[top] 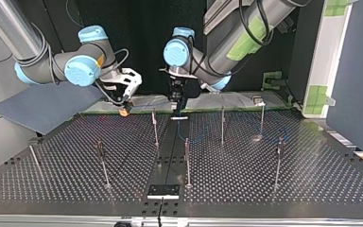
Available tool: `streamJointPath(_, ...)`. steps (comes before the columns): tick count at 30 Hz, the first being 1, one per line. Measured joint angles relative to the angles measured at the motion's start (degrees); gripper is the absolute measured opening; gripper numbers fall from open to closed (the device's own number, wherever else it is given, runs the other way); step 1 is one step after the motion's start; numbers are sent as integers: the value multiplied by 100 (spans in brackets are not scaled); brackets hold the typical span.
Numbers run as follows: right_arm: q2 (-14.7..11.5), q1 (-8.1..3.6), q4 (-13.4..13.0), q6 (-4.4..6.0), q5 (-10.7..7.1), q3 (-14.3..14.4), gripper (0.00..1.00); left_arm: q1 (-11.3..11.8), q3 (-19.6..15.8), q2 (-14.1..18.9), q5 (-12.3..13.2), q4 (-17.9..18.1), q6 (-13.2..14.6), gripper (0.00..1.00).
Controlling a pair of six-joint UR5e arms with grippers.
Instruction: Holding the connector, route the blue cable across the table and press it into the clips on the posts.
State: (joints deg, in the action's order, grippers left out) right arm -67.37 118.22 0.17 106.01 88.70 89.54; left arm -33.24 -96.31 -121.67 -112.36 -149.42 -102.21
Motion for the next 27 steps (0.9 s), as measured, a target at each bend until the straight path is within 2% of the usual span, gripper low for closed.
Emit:
streamJointPath(9,0,0,0,0,0,0,0,0,0,0,0,0,0,1)
streamJointPath(10,0,0,0,0,0,0,0,0,0,0,0,0,0,7)
streamJointPath(27,0,0,0,0,0,0,0,0,0,0,0,0,0,7)
